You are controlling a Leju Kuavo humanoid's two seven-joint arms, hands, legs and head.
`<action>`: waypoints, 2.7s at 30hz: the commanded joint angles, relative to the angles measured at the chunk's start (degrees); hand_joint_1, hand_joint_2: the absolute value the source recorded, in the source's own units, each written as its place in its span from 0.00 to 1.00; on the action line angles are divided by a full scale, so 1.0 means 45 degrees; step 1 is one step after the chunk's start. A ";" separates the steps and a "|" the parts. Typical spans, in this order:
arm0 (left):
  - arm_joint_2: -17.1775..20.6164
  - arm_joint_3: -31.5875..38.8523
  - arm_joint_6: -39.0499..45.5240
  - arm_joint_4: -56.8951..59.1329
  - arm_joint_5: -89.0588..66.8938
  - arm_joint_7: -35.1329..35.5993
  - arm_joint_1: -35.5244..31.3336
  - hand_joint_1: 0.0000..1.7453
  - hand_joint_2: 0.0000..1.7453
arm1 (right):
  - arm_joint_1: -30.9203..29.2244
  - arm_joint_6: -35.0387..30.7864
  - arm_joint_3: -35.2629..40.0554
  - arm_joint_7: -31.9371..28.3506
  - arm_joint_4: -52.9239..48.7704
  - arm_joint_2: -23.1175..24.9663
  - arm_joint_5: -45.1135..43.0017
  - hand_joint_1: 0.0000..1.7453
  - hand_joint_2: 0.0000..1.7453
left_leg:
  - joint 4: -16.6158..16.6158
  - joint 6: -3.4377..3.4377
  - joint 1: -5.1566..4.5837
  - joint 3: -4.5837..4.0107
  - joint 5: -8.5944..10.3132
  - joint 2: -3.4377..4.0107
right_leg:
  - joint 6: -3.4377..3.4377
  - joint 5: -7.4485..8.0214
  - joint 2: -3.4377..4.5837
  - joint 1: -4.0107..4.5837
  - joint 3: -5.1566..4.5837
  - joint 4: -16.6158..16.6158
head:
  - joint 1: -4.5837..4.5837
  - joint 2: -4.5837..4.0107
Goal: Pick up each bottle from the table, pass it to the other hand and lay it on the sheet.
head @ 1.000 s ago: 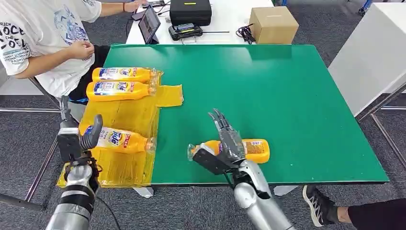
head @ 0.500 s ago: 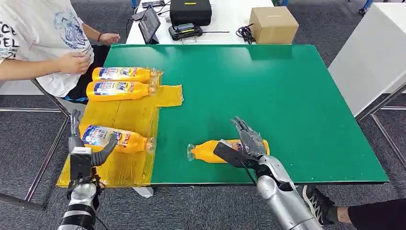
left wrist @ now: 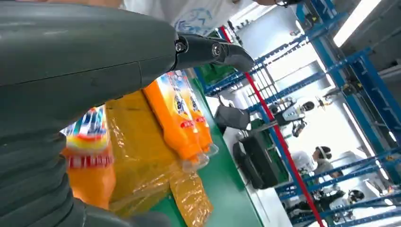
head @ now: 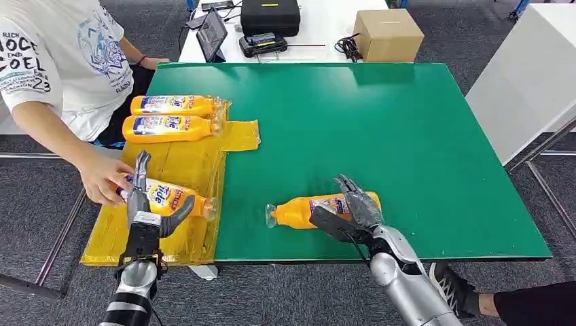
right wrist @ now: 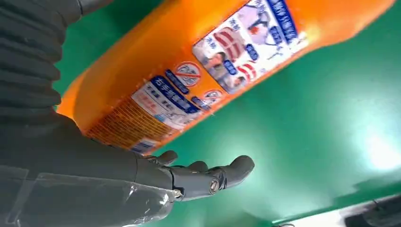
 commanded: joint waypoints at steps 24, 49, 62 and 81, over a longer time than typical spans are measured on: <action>-0.0157 -0.1487 -0.0041 0.2044 0.0083 0.0365 -0.1108 0.00 1.00 | -0.4458 0.4308 0.3295 0.0765 0.3804 -0.2337 -0.1592 0.00 1.00 | 0.0005 -0.0007 -0.0004 0.0044 -0.0014 0.0035 | -0.0006 -0.0002 0.0024 -0.0002 0.0038 0.0005 | 0.0000 0.0000; -0.0299 -0.2109 -0.1010 0.2717 0.1535 0.0853 -0.1568 0.00 1.00 | -0.5910 0.4587 0.5999 0.0185 0.5510 -0.1662 -0.3793 0.00 1.00 | 0.0002 -0.0012 0.0004 0.0066 -0.0017 0.0036 | -0.0015 -0.0002 0.0026 0.0008 0.0065 -0.0007 | 0.0000 0.0000; -0.0372 -0.2111 -0.1136 0.2613 0.1724 0.0822 -0.1544 0.00 1.00 | -0.6250 0.4555 0.6443 0.0161 0.5568 -0.1529 -0.3721 1.00 1.00 | 0.0006 -0.0004 0.0000 0.0031 -0.0004 0.0023 | -0.0002 0.0004 0.0012 0.0001 0.0031 0.0001 | 0.0000 0.0000; -0.0335 -0.1831 -0.1461 0.2209 0.1966 0.1321 -0.0945 0.00 1.00 | -0.2387 -0.0248 0.2963 -0.1108 0.2921 -0.0627 -0.4119 1.00 1.00 | -0.0016 -0.0017 0.0019 0.0101 -0.0016 0.0006 | -0.0018 -0.0010 -0.0012 0.0023 0.0107 -0.0032 | 0.0000 0.0000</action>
